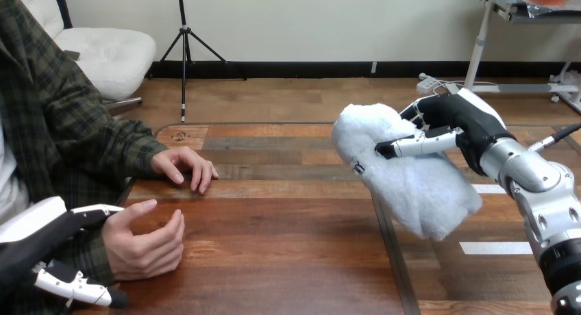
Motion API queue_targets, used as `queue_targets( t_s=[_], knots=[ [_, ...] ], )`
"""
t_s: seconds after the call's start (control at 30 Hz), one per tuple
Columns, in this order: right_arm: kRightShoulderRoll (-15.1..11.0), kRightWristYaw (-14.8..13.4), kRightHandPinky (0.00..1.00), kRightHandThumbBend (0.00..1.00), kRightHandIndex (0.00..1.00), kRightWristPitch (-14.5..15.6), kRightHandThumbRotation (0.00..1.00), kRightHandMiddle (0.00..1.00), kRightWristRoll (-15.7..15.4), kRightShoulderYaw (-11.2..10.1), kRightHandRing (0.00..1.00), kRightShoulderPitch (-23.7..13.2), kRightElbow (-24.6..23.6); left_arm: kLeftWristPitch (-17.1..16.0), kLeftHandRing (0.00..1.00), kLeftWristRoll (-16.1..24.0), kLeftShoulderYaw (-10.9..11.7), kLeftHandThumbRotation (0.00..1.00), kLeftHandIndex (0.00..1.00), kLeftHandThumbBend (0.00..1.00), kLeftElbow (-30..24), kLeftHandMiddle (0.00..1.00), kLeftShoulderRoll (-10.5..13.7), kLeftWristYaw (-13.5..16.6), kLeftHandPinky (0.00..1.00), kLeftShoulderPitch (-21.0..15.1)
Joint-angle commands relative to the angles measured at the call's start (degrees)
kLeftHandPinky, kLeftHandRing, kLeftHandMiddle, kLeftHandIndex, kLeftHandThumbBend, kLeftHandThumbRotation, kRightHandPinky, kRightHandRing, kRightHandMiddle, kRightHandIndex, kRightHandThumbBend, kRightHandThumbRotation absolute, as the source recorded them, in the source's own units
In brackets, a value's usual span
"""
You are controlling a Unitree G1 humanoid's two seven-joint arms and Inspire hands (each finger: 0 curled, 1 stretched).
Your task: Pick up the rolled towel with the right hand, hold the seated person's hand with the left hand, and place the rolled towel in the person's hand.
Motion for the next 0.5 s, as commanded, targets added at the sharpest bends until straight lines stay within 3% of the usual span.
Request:
queue_targets(
  t_s=[0.0, 0.47],
  knots=[
    [-1.3, 0.3, 0.3, 0.75, 0.43, 0.0, 0.0, 0.43, 1.7, -1.8, 0.36, -1.6, -4.8, -0.2, 0.8, 0.8, -1.0, 0.35, 0.83, 1.0, 0.7, 0.82, 2.1, 1.5, 0.73, -4.8],
    [-1.5, 1.4, 0.29, 0.76, 0.42, 1.3, 0.0, 0.42, 3.7, -2.7, 0.35, 0.0, -8.2, 1.3, 0.78, 4.6, -3.2, 0.34, 0.83, 1.0, 2.8, 0.81, 1.7, 5.7, 0.72, -5.3]
  ],
)
